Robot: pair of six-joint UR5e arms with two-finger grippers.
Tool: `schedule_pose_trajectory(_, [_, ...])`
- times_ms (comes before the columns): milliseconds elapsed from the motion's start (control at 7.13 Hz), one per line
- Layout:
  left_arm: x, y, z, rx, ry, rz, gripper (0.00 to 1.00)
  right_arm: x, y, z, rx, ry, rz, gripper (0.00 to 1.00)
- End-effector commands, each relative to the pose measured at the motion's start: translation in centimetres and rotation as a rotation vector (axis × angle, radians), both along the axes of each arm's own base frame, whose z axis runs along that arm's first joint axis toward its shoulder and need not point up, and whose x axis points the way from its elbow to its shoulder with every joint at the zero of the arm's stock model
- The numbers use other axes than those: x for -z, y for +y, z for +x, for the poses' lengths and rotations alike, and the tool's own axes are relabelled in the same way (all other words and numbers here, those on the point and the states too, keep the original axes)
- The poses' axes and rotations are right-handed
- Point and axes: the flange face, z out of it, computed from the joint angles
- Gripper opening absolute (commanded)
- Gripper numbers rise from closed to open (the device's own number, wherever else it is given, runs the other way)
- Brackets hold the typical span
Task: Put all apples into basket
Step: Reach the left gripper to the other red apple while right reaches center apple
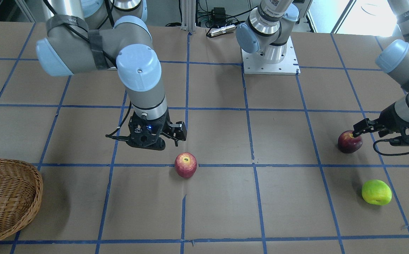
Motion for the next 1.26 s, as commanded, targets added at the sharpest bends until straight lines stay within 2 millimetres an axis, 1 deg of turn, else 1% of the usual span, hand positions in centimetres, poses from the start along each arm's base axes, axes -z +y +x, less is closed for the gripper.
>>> schedule_pose_trajectory(0, [1.3,0.1,1.1,-0.028,0.024,-0.013,1.0,5.6,-0.7,4.5,0.001,-0.011,-0.02,1.0])
schedule_pose_trajectory(140, [1.5,-0.1,0.9,-0.043,0.029,-0.02,1.0,6.5,-1.4,4.8,-0.001,-0.008,-0.012,1.0])
schedule_pose_trajectory(280, [2.3,-0.4,0.5,-0.059,0.08,-0.041,1.0,7.4,-1.6,5.0,-0.002,-0.002,-0.002,1.0])
schedule_pose_trajectory(421, [2.6,-0.8,0.1,-0.092,0.099,-0.051,1.0,8.1,-1.7,5.1,-0.002,0.001,0.007,1.0])
schedule_pose_trajectory(561, [3.3,-0.9,-0.7,-0.084,0.108,-0.038,1.0,9.0,-1.9,5.1,-0.004,0.005,0.017,1.0])
schedule_pose_trajectory(701, [5.2,-0.9,-0.6,-0.088,0.105,-0.028,1.0,9.8,-2.5,5.4,-0.004,-0.001,0.005,1.0])
schedule_pose_trajectory(841, [6.6,-0.2,-0.7,-0.086,0.106,-0.018,1.0,10.3,-3.0,5.6,-0.004,0.0,0.008,1.0])
schedule_pose_trajectory(982, [7.7,0.4,-1.2,-0.091,0.11,-0.011,1.0,10.4,-3.1,5.6,-0.004,0.0,0.008,1.0])
schedule_pose_trajectory(1122, [8.0,0.5,-1.1,-0.068,0.088,-0.029,0.98,10.8,-3.2,5.6,-0.005,0.004,0.009,0.89])
